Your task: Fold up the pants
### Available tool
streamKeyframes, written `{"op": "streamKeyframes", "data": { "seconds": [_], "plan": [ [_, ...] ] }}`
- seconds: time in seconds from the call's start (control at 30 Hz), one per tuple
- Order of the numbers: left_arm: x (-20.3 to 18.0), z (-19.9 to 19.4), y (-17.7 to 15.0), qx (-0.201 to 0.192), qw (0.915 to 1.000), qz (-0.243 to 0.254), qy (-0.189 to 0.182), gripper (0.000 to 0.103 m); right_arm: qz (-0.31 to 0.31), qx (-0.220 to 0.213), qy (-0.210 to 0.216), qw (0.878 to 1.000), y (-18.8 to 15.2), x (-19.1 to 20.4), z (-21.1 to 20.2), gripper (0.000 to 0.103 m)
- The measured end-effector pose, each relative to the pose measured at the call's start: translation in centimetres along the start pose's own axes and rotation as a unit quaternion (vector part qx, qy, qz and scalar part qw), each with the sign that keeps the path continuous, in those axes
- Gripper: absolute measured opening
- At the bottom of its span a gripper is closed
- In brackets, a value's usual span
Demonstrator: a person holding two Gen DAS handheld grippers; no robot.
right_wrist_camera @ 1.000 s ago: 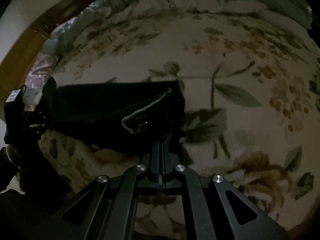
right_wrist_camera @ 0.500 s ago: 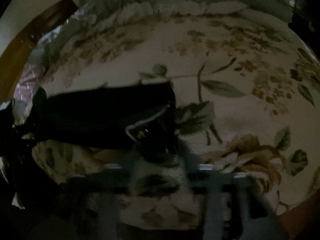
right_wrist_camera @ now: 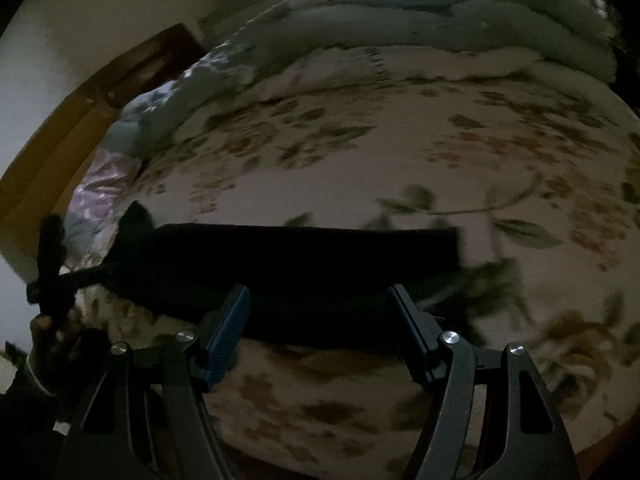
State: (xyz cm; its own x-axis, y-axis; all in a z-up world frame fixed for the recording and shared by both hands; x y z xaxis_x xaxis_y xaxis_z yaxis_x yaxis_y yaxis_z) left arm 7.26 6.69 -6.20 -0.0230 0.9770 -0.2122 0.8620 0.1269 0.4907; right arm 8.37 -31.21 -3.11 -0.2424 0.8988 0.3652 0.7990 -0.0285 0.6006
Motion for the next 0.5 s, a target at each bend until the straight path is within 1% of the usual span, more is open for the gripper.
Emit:
{"op": "streamKeyframes", "data": {
  "seconds": [0.07,0.13,0.23,0.33,0.4,0.5],
  "plan": [
    [1.7,-0.3,0.4,0.002,0.9995,-0.017,0.025,0.067,-0.008,0.008,0.016,1.0,-0.1,1.6,1.1,0.071],
    [3.0,-0.8,0.8,-0.003,0.9989,-0.032,0.033,0.067,-0.021,0.018,0.034,0.999,-0.4,3.5,2.3,0.071],
    [4.8,-1.2,1.4,-0.002,0.9975,-0.056,0.043,0.073,-0.042,0.029,0.058,0.997,-0.7,6.5,3.8,0.071],
    [6.3,-1.0,2.3,0.009,0.9954,-0.084,0.045,0.073,-0.059,0.041,0.08,0.994,-0.9,9.1,5.2,0.071],
    [7.0,-0.7,3.1,0.025,0.9938,-0.098,0.046,0.073,-0.072,0.048,0.096,0.992,-1.0,11.0,6.2,0.071],
    [8.0,0.4,5.0,0.053,0.9897,-0.115,0.068,0.073,-0.093,0.055,0.117,0.987,-1.0,13.8,7.6,0.071]
  ]
}}
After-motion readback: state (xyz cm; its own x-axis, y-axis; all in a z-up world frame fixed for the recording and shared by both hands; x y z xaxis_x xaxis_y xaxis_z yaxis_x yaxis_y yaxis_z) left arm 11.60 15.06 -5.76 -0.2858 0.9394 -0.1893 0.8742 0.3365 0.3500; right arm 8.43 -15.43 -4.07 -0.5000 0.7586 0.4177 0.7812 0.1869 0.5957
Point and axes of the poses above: each gripper's, at about its wrist camera, not at the fingertips, and z roughly the way its jaws point, x to its left, y to its top, the point moved 9 cm from there along z, roughly the way its jaws point, and after that the axes turned 4 degrees about -x, right-handed, at the moved point
